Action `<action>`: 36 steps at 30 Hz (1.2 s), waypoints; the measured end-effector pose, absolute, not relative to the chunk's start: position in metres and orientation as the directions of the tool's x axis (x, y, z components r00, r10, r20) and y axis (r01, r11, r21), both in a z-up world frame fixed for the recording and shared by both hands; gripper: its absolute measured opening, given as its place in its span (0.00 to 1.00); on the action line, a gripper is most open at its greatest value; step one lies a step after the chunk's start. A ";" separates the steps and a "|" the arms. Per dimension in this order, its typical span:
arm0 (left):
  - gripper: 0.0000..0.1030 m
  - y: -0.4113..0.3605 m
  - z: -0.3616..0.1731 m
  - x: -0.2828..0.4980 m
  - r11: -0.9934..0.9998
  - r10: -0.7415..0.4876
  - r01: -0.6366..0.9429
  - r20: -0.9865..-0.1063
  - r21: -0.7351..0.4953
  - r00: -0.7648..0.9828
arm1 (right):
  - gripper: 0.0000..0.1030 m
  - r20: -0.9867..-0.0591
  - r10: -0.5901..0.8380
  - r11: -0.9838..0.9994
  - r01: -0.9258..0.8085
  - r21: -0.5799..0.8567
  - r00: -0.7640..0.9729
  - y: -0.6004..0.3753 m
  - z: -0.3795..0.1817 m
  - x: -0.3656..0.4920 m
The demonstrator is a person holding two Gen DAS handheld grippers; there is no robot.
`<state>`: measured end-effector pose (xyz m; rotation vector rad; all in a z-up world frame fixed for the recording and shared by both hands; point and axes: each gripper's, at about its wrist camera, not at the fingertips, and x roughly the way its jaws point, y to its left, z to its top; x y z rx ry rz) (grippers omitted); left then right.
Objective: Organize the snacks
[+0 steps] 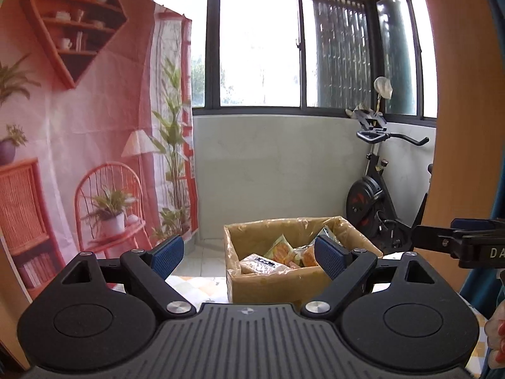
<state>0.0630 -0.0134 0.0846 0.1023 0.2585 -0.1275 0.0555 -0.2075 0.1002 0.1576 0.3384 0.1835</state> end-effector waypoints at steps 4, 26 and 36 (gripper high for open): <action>0.89 -0.019 0.090 0.047 0.984 -0.114 0.142 -0.235 0.106 0.965 | 1.00 -0.304 0.204 0.973 -0.159 0.166 0.931 -0.201 0.110 0.039; 0.89 -0.014 0.085 0.030 0.989 -0.129 0.142 -0.237 0.040 0.963 | 1.00 -0.296 0.194 0.972 -0.142 0.189 0.935 -0.209 0.121 0.017; 0.89 -0.011 0.088 0.030 0.989 -0.137 0.147 -0.241 0.023 0.961 | 1.00 -0.298 0.196 0.972 -0.146 0.184 0.934 -0.206 0.121 0.016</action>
